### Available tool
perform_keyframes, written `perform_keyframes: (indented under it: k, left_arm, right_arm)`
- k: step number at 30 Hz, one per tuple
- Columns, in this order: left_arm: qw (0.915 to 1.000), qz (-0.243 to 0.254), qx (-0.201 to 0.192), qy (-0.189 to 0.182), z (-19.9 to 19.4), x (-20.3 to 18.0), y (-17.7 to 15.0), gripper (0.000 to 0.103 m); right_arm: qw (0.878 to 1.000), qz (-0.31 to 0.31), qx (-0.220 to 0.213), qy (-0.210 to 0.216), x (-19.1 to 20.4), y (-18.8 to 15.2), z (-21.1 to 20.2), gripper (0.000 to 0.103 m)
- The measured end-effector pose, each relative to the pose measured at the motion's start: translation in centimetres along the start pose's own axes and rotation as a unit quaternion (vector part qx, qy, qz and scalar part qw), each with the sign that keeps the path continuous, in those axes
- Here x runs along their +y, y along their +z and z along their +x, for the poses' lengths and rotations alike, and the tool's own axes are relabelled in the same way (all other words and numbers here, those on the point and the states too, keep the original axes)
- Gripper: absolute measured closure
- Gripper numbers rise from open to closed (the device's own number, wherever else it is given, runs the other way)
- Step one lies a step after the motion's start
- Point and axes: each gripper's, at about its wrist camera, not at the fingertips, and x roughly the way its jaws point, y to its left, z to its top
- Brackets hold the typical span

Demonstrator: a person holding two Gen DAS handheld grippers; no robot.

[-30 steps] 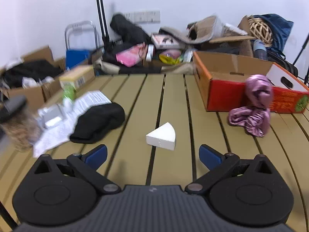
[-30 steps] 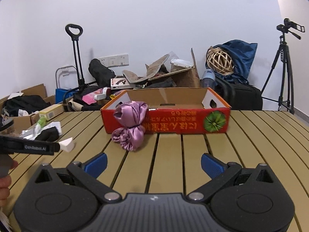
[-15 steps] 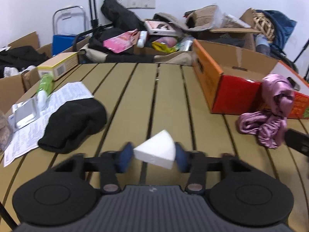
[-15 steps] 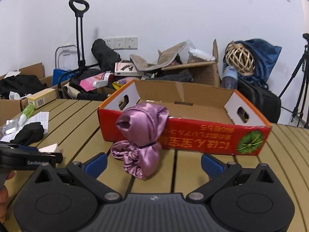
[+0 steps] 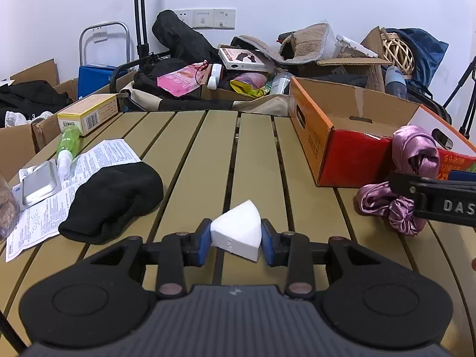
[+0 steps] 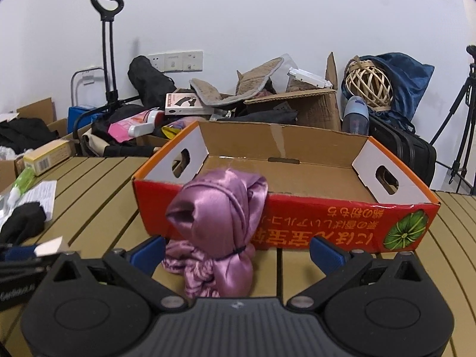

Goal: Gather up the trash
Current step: 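Close the right tool on the purple ribbon while the left tool holds the wedge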

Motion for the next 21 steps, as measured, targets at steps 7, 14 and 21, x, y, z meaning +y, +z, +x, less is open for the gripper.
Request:
perform_keyframes:
  k: [7,14,21]
  left_arm:
    - [1.0,-0.001,0.001,0.0,0.0,0.1,0.0,0.068]
    - [0.9999,-0.009,0.005,0.001,0.1,0.3,0.0,0.068]
    - [0.9996,-0.023,0.012,0.006,0.2,0.8,0.2,0.068]
  right_arm:
    - [1.0,-0.019,0.016,-0.003,1.1,-0.1,1.3,0.017]
    - [0.999,-0.03,0.022,-0.006,1.9,-0.3,1.7,0.056]
    - [0.999,-0.021,0.032,-0.002,1.6,-0.5,0.7,0.072]
